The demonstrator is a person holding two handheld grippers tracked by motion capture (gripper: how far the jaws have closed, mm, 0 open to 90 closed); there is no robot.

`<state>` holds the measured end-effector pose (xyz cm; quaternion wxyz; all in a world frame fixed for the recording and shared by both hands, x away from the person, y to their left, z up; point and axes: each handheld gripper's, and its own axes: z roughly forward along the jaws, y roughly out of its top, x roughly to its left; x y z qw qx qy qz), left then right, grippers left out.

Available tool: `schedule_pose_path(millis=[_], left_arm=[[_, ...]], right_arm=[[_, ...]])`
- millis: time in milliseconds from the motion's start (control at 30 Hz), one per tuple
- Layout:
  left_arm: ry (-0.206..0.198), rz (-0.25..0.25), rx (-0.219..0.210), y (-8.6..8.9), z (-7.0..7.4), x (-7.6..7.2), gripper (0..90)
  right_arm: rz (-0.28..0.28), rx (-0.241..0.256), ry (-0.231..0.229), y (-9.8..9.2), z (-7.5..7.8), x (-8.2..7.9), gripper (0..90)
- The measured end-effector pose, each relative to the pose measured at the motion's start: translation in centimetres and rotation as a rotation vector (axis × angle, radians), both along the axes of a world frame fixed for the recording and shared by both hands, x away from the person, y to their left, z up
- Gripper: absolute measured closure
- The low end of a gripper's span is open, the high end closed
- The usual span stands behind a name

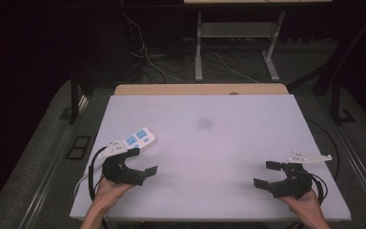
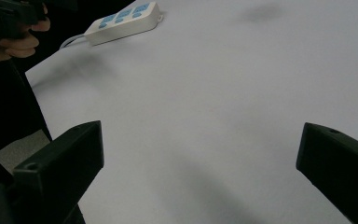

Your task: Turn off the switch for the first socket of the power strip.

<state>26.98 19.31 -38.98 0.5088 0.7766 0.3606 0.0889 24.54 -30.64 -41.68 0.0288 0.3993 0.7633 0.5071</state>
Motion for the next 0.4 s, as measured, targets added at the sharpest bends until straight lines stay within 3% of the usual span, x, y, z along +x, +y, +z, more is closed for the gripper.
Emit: schedule_pose_path(millis=[400], left_arm=[[0.043, -0.022, 0.005, -0.7, -2.6, -0.2, 0.0]], right_arm=[[0.003, -0.009, 0.003, 0.0, -0.1, -0.1, 0.5]])
